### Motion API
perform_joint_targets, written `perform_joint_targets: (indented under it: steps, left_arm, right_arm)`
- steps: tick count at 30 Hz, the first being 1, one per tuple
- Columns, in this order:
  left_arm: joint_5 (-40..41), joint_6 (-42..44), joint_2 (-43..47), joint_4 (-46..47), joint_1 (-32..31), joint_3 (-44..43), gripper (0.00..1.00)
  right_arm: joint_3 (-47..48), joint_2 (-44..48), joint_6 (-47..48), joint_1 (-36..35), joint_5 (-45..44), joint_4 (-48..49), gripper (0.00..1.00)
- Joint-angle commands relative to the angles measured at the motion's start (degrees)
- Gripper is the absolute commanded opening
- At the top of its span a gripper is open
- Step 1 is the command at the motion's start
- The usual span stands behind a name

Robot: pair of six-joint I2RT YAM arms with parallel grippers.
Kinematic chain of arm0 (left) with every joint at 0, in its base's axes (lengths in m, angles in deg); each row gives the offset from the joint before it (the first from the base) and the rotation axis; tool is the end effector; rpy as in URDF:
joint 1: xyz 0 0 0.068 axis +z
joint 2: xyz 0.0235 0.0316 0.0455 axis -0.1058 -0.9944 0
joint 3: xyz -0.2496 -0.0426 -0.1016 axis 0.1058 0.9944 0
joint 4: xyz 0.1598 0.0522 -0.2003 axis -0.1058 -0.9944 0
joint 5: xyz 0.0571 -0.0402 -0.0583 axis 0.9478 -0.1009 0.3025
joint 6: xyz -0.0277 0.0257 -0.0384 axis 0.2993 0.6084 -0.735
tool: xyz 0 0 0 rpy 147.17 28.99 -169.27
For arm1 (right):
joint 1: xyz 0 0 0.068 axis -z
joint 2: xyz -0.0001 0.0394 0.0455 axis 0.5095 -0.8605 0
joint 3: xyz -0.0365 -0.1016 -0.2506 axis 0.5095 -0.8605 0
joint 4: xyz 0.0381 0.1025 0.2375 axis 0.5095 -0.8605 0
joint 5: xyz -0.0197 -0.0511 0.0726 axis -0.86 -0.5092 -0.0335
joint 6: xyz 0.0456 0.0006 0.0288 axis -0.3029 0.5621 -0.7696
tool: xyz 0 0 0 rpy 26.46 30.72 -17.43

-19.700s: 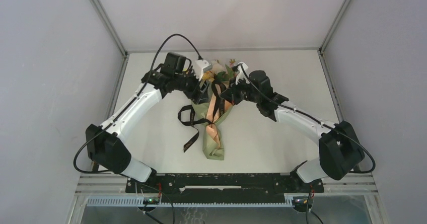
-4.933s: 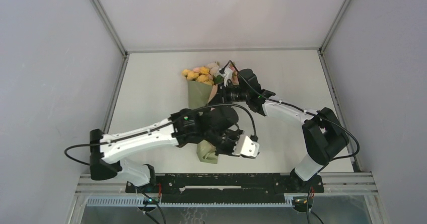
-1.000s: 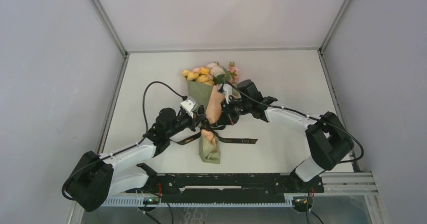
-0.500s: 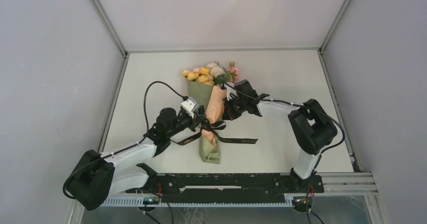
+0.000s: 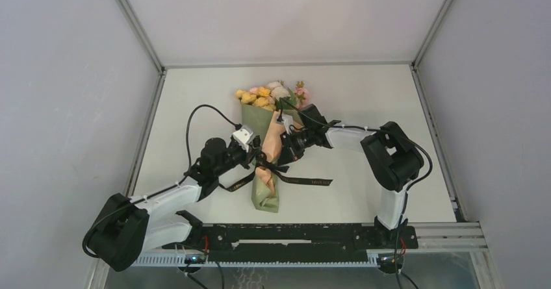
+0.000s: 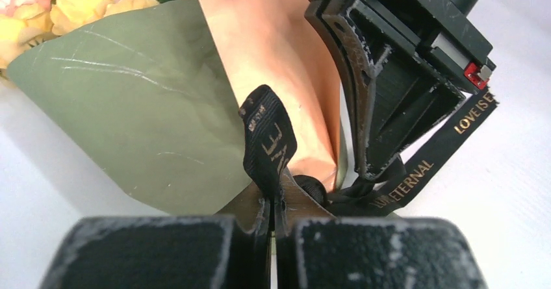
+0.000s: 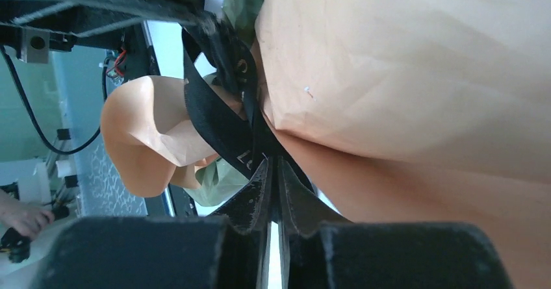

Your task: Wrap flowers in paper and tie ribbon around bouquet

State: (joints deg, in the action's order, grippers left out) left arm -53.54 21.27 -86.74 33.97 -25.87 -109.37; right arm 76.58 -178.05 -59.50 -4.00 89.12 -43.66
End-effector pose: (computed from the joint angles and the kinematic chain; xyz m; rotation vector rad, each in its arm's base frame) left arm 0.1888 -0.1278 0.1957 0.7143 1.7380 -0.5858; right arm 0.2879 0.2318 0.1585 -1.0375 2.2927 1.3529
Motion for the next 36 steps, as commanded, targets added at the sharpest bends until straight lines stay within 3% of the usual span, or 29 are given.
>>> perform_joint_targets:
  steps: [1,7,13,23,30,36]
  left_arm:
    - [0.06,3.49,1.41,-0.89,1.42,-1.45,0.0]
    - [-0.17,4.96,1.82,0.6,2.23,0.26,0.0]
    - [-0.39,4.95,1.99,1.11,2.24,1.15,0.0]
    - [-1.38,4.01,1.67,2.35,2.24,1.01,0.0]
    - [-1.73,4.14,1.4,2.39,2.28,0.72,0.0]
    - [-2.07,4.0,1.0,3.28,2.26,0.8,0.0]
  right_arm:
    - [1.64,-1.68,-1.92,-0.43,4.86,4.96,0.13]
    - [1.67,-1.84,-2.63,-0.62,6.22,5.67,0.16]
    - [0.73,-0.75,-2.22,-1.36,4.46,2.07,0.31]
    - [-0.83,3.98,-2.93,-2.91,0.78,3.21,0.43]
    - [-0.82,3.75,-4.0,-3.18,-0.24,4.11,0.38]
    - [-0.81,4.53,-2.96,-3.46,-10.25,2.75,0.41]
